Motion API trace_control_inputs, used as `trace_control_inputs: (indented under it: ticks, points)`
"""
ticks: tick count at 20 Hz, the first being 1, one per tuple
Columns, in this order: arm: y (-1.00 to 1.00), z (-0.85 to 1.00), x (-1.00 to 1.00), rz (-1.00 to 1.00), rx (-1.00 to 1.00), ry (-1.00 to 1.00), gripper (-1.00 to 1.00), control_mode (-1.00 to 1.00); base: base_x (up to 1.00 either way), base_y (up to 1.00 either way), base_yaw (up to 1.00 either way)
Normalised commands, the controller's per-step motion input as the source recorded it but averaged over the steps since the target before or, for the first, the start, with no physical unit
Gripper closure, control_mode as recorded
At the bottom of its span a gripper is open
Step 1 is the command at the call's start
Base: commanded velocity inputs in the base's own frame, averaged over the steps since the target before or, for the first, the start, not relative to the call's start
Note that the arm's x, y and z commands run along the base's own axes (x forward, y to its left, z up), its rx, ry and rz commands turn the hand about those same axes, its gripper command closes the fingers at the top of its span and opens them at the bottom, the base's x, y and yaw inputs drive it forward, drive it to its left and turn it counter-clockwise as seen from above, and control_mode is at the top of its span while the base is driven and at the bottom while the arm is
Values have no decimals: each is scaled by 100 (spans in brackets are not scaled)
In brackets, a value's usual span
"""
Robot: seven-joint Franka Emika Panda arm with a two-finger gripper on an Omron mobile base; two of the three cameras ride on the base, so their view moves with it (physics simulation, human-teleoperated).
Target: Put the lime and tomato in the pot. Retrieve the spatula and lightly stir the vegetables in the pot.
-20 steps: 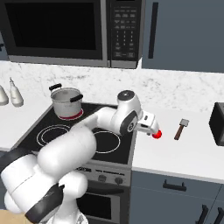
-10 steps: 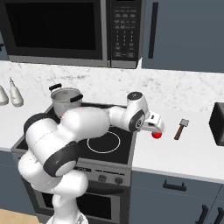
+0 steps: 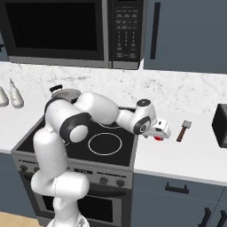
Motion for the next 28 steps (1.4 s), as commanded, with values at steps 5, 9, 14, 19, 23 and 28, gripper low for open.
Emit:
trace_control_inputs:
  ticks: [5,9,14,19,23,28]
  points:
    - [-21,-25,39,0,5,0,-100,-100,0,0,0]
    - [-13,-15,28,0,5,0,-100,-100,0,0,0]
    - [-1,-14,36,0,4,0,-100,-100,0,0,0]
    - [0,-7,45,0,3,0,-100,-100,0,0,0]
    - [0,-11,31,0,0,0,-100,-100,0,0,0]
    - [0,-17,12,0,0,2,-100,-100,0,0,0]
